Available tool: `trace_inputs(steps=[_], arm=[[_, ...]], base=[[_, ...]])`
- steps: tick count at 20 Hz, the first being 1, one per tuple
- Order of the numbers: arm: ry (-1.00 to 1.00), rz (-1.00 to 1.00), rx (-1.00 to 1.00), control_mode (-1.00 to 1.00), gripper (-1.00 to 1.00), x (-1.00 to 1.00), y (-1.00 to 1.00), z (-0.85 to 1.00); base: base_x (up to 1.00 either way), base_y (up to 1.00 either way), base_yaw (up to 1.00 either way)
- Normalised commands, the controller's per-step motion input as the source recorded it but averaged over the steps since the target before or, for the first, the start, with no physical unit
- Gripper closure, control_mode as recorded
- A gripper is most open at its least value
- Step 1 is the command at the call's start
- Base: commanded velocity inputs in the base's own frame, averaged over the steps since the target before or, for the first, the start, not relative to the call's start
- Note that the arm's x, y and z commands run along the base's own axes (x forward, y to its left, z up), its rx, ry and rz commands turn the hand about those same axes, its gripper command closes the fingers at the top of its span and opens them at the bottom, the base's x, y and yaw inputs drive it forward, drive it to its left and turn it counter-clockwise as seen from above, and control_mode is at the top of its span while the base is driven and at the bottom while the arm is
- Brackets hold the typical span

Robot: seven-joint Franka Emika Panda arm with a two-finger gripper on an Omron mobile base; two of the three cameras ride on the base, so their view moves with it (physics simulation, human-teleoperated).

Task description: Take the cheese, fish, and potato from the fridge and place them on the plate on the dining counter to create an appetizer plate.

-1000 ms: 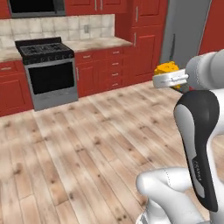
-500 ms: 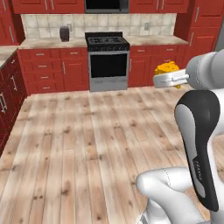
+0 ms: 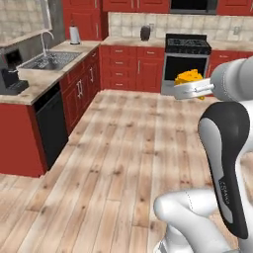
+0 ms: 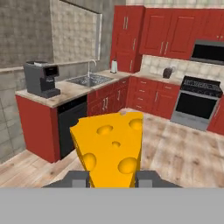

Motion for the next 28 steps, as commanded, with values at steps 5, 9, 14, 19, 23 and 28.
trace_inputs(steps=[5,9,14,19,23,28], arm=[[0.00,0.00,0.00,1.00,1.00,0.00,0.00,0.00],[0.00,0.00,0.00,1.00,1.00,0.00,0.00,0.00],[0.00,0.00,0.00,1.00,1.00,0.00,0.00,0.00],[0.00,0.00,0.00,1.00,1.00,0.00,0.00,0.00],[0.00,0.00,0.00,1.00,1.00,0.00,0.00,0.00],[0.00,0.00,0.00,1.00,1.00,0.00,0.00,0.00]], base=[[-0.50,0.53,0.49],[-0.04,0.72,0.45],[0.87,0.55,0.35],[1.00,0.75,0.29],[1.00,1.00,0.29],[1.00,1.00,0.27]])
